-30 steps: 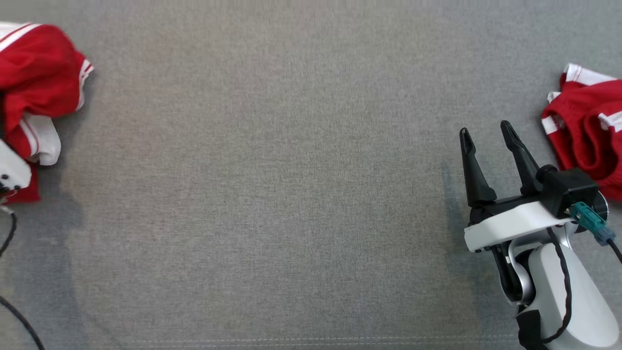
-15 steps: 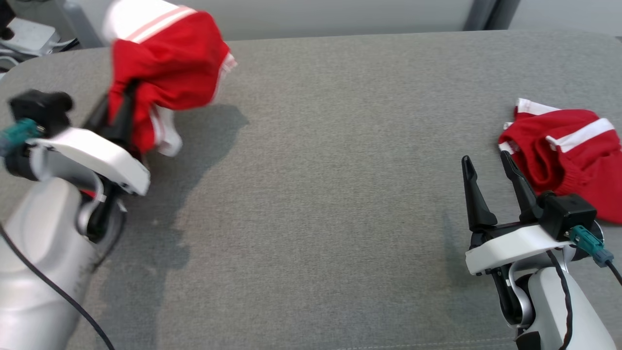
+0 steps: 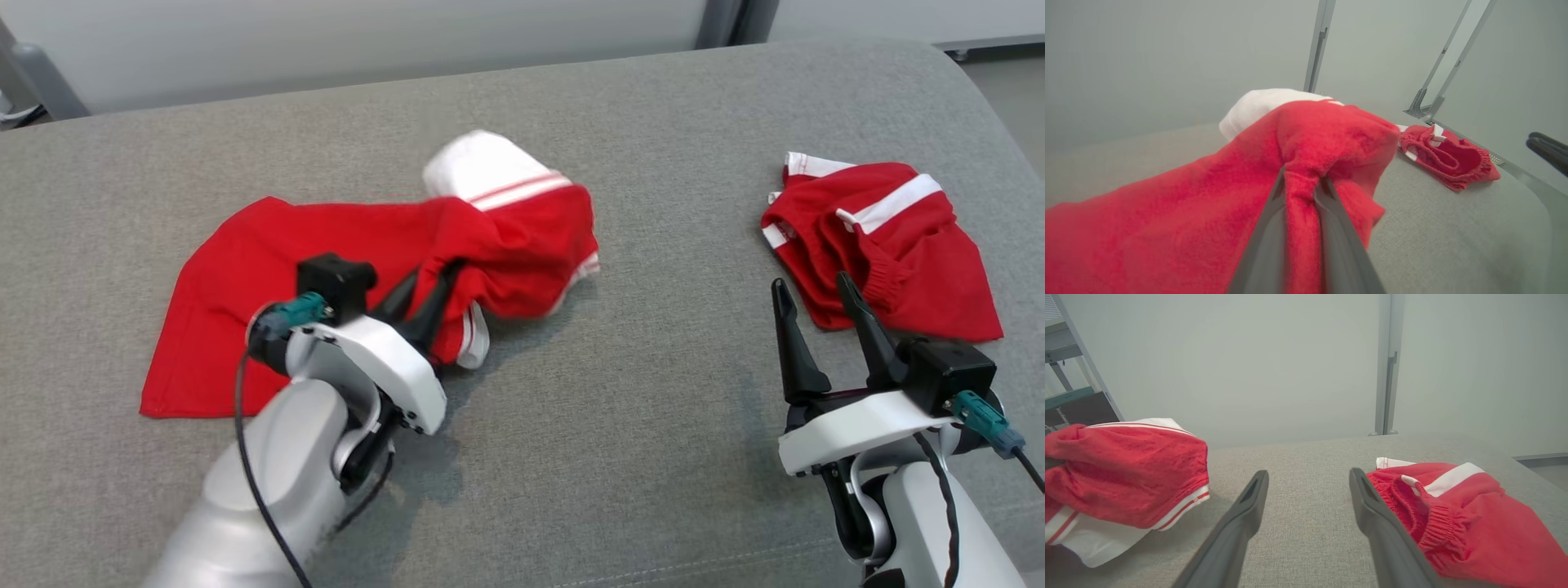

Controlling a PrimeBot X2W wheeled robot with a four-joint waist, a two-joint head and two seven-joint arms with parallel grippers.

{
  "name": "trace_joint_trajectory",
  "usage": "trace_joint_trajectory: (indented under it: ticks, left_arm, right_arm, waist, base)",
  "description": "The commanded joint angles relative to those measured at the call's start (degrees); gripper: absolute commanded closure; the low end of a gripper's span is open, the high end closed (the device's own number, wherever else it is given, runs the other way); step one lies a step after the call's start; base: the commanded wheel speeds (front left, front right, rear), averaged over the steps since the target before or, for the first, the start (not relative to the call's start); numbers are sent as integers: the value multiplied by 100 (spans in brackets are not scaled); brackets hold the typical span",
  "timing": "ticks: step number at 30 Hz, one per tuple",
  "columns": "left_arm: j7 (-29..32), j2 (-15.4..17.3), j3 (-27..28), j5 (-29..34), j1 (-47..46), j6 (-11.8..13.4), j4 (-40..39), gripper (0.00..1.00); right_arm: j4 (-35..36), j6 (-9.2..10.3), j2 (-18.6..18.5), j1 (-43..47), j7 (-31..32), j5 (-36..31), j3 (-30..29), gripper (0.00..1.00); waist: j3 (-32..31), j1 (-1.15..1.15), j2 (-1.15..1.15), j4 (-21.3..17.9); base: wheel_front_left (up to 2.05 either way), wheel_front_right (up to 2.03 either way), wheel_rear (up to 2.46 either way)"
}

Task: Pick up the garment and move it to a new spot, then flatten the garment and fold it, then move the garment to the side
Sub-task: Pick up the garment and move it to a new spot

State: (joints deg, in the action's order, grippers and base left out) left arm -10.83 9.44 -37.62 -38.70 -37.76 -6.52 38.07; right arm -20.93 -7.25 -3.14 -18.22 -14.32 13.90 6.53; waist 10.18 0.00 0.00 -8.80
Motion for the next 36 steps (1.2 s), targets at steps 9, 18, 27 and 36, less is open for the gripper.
trace_joint_trajectory:
  ticks: [9,18,27,36]
  left_arm:
    - [-320,-270,-276,98,-30,-84,723,0]
    - [-414,-85,385,565,327,158,310,0]
    - [-416,126,1595,1456,1552,501,-882,0]
    - [-417,-216,2791,1988,2745,459,-1648,0]
  right_arm:
    - [82,-24,25,-173,-68,102,298,0]
    - [-54,-24,26,-187,-68,107,513,0]
    - [-304,-24,26,-101,-68,182,1121,0]
    - [-1008,-24,-40,-19,-60,410,2349,0]
  waist:
    - [68,0,0,-98]
    - [-132,0,0,330]
    - [-485,0,0,811]
    - [-678,0,0,1220]
  base:
    - [0,0,0]
    - [0,0,0]
    - [0,0,0]
    - [0,0,0]
